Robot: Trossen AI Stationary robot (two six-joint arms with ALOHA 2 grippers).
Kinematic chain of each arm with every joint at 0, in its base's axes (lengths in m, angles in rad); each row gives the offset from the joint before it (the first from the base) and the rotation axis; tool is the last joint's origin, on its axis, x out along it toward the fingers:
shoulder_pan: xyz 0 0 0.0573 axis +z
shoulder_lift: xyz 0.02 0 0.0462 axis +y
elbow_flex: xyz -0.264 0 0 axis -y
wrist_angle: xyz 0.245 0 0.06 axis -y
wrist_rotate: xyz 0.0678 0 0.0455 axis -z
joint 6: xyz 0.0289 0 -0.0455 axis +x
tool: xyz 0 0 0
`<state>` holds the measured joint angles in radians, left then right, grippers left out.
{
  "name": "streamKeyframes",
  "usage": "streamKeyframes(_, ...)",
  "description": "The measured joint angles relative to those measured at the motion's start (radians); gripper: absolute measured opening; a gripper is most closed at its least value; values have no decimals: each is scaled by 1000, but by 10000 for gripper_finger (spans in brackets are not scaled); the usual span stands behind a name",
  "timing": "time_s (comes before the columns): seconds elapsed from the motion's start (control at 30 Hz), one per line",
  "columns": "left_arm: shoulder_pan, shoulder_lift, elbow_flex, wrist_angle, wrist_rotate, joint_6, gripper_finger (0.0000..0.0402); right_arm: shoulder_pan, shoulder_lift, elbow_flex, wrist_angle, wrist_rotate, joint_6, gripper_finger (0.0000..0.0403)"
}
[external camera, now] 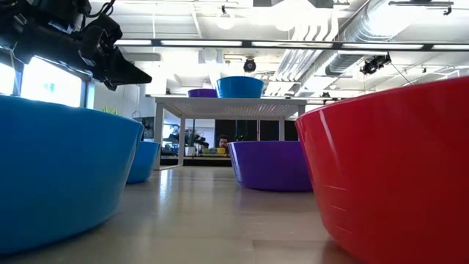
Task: Pick & Place Mini bowls
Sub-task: Put the red bowl on the shelf
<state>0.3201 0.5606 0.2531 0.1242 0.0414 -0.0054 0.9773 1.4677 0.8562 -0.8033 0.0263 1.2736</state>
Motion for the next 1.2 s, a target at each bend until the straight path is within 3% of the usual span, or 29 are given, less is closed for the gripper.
streamKeyframes(0.4,0,0,0,0,0,0,1,-2,-69,1,3,2,31,209)
streamKeyframes(1.07,0,0,0,-19,0,0,1,-1,-48,-132,321,-30,11,207)
streamKeyframes(1.2,0,0,0,-19,-1,0,1,-1,-48,-170,380,-33,9,185)
